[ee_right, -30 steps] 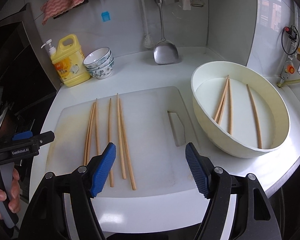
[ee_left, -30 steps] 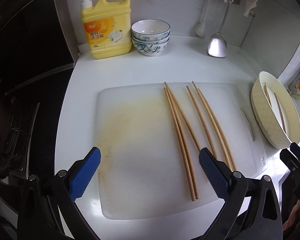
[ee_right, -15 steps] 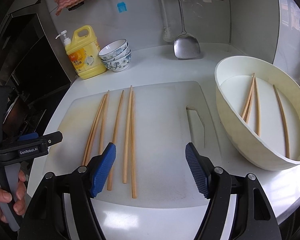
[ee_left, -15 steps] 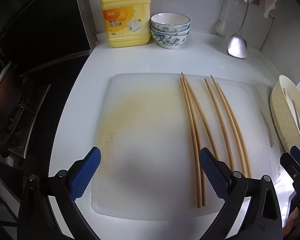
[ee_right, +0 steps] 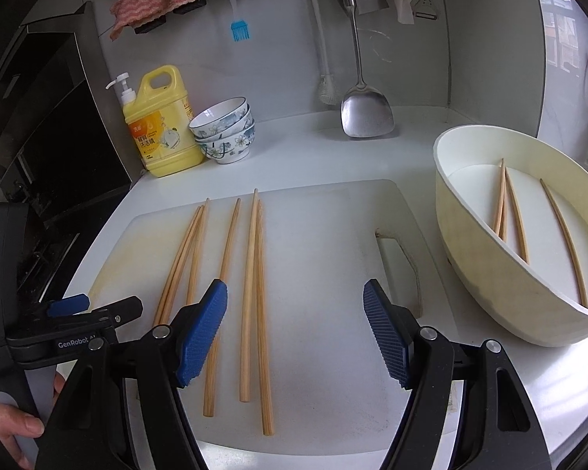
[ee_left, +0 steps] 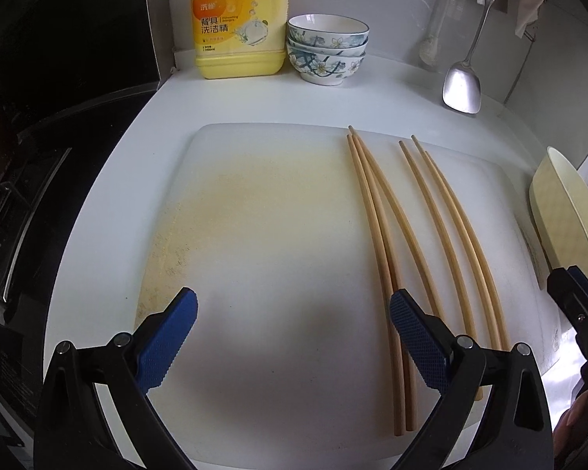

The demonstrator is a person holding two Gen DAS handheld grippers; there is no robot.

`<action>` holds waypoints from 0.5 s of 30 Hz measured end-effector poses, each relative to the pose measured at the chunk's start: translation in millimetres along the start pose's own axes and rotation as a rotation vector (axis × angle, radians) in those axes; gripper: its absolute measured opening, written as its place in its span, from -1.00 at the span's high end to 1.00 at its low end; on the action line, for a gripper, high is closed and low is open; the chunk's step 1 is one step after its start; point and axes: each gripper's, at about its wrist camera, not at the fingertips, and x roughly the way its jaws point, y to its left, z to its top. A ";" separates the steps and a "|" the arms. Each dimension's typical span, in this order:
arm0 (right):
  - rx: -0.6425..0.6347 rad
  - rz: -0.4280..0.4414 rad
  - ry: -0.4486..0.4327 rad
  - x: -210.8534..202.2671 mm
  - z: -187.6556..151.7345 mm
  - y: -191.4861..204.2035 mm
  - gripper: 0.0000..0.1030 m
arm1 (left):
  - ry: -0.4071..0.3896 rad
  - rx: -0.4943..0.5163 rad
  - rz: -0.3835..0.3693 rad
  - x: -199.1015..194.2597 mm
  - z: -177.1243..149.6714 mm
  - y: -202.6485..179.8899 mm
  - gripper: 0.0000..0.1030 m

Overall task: Organize utensils
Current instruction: 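Lower both open grippers toward the chopsticks on the board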

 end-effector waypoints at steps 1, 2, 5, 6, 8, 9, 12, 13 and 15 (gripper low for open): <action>0.000 -0.002 0.000 0.8 -0.4 -0.1 -0.34 | -0.001 0.004 -0.001 1.0 -0.3 -0.7 -0.88; 0.001 -0.007 -0.001 0.9 -0.9 -0.7 -0.34 | -0.002 0.011 -0.001 1.9 -0.2 -2.1 -0.88; 0.001 -0.013 0.009 2.1 -3.6 -2.6 -0.34 | -0.006 0.029 0.008 3.6 -0.8 -5.9 -0.88; 0.000 -0.015 0.012 2.6 -4.4 -3.2 -0.34 | -0.007 0.033 0.007 3.8 -1.4 -6.7 -0.88; -0.004 -0.019 0.014 3.4 -5.8 -4.0 -0.34 | -0.008 0.028 0.004 4.2 -2.3 -6.8 -0.88; -0.003 -0.020 0.014 3.4 -6.2 -4.4 -0.34 | -0.006 0.024 0.000 4.9 -2.5 -6.5 -0.88; 0.002 -0.018 0.009 2.7 -6.3 -5.3 -0.34 | -0.008 0.016 -0.001 5.7 -3.0 -6.4 -0.88; 0.002 -0.019 0.006 2.5 -6.1 -5.4 -0.34 | -0.005 0.017 0.000 6.6 -3.3 -6.6 -0.88; -0.001 -0.020 0.008 3.2 -6.0 -5.5 -0.34 | -0.004 0.021 0.000 8.5 -4.7 -7.0 -0.88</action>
